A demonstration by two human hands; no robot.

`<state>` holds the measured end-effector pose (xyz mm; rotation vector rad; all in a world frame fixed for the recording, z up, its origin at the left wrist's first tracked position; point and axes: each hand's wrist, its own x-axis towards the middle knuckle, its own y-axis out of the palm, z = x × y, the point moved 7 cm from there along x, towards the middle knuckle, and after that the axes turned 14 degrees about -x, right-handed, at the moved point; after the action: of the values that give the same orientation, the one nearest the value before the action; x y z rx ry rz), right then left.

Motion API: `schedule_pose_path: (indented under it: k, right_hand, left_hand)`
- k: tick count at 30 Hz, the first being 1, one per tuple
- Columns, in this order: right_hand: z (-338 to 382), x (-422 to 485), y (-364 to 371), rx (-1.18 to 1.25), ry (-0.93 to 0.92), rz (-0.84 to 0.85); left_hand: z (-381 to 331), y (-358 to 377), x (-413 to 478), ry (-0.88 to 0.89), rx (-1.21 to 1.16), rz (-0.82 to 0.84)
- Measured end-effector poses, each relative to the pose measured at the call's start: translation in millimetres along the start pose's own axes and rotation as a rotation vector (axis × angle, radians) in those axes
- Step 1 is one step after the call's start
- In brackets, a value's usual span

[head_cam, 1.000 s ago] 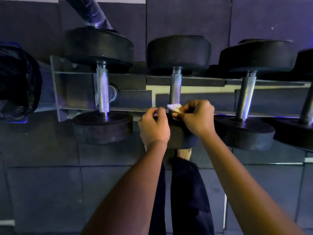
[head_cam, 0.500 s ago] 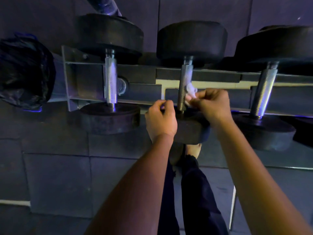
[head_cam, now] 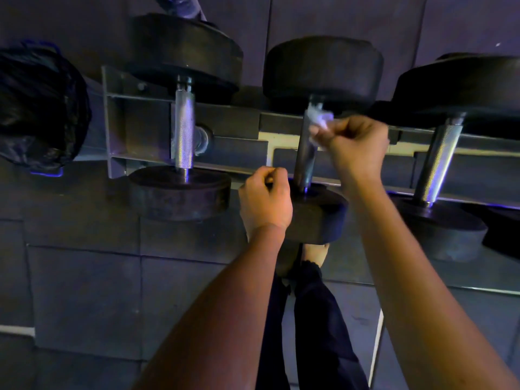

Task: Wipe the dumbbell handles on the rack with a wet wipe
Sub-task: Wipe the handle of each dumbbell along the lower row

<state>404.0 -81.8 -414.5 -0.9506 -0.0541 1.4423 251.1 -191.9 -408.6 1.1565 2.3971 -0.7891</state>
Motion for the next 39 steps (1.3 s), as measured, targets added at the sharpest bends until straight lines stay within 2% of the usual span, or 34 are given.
schedule_pose_path:
  k: [7,14,17,24,28,32,34,37,39]
  right_hand:
    - [-24,-50,3,-0.305,0.004,0.157]
    - [29,-22,2,-0.277,-0.15,-0.165]
    - [38,-8,1,-0.315,-0.152,-0.214]
    - [-7,-47,14,-0.464,-0.053,0.091]
    - [-10,-52,11,-0.391,-0.06,0.102]
    - [7,-29,-2,-0.245,-0.121,-0.05]
    - [13,-12,-11,-0.111,-0.088,-0.109]
    - [9,3,-11,0.051,-0.012,-0.093]
    - [-2,-1,-6,0.033,-0.007,-0.055]
  left_hand:
    - [0,-1,-1,-0.018,0.042,-0.017]
    - [-2,-2,-1,-0.002,0.04,-0.019]
    - [-5,-1,-4,-0.002,0.035,-0.013]
    - [-3,-3,-1,0.015,0.04,-0.031]
    - [-4,-2,-2,0.013,0.048,-0.028]
    - [-3,-1,-2,0.004,0.015,-0.028]
    - [-3,-1,-2,-0.007,0.003,-0.026]
    - [-2,0,-3,-0.027,-0.015,-0.021]
    - [-1,0,-2,-0.022,-0.026,-0.024]
